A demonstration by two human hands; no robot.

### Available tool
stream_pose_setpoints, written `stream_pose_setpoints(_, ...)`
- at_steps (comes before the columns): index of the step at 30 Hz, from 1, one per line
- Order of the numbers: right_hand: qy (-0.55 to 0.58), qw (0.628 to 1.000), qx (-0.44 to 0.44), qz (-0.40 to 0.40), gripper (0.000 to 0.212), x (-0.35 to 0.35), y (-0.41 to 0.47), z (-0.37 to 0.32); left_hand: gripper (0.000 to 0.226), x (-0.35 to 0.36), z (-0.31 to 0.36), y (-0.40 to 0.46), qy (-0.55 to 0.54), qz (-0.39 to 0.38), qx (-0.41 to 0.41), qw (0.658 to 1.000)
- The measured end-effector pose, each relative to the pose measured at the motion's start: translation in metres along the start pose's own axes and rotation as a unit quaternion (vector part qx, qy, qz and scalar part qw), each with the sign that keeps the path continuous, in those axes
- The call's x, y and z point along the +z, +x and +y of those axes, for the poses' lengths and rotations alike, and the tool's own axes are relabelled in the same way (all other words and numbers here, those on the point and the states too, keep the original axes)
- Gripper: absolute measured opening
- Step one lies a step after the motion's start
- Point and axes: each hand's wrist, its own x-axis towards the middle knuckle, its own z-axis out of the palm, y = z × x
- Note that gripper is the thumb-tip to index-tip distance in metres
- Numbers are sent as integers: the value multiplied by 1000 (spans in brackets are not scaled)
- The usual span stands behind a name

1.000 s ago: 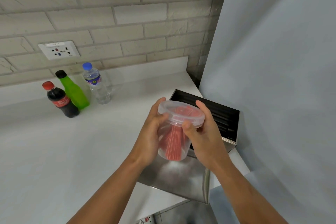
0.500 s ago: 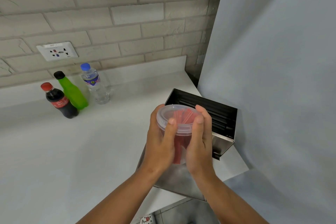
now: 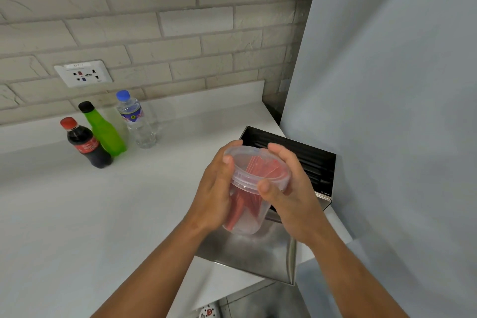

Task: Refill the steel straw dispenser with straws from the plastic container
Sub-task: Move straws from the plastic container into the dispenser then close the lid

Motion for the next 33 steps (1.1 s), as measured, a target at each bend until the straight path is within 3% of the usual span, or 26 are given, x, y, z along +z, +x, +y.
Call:
stream_pose_setpoints(4,-7,998,-31,53,82,0,-2,-3,57,-7,2,-1,5,-26,-7,1000)
stream_pose_setpoints(8,18,993,-68,98,73,6,-7,-2,64,-5,-11,-8,-65,5,-118,991)
stream_pose_setpoints(13,16,995,-62,81,80,13,-10,6,53,-6,-15,-8,-269,42,-257,927)
stream_pose_setpoints(17,-19,994,-70,83,77,13,-10,10,45,-4,-15,-7,-316,41,-266,910)
stream_pose_setpoints(20,-66,994,-67,54,69,10,-6,6,44,-4,-16,-6,-311,29,-262,913)
stream_pose_setpoints(23,-139,988,-64,13,75,1,1,3,48,-7,-15,-4,-278,49,-241,928)
stream_pose_setpoints(27,-236,959,-154,-30,75,-7,11,-7,54,-14,-11,1,-252,54,-237,937)
stream_pose_setpoints(33,-374,864,-302,-153,88,-5,16,-13,46,-19,-6,-2,-289,9,-274,917)
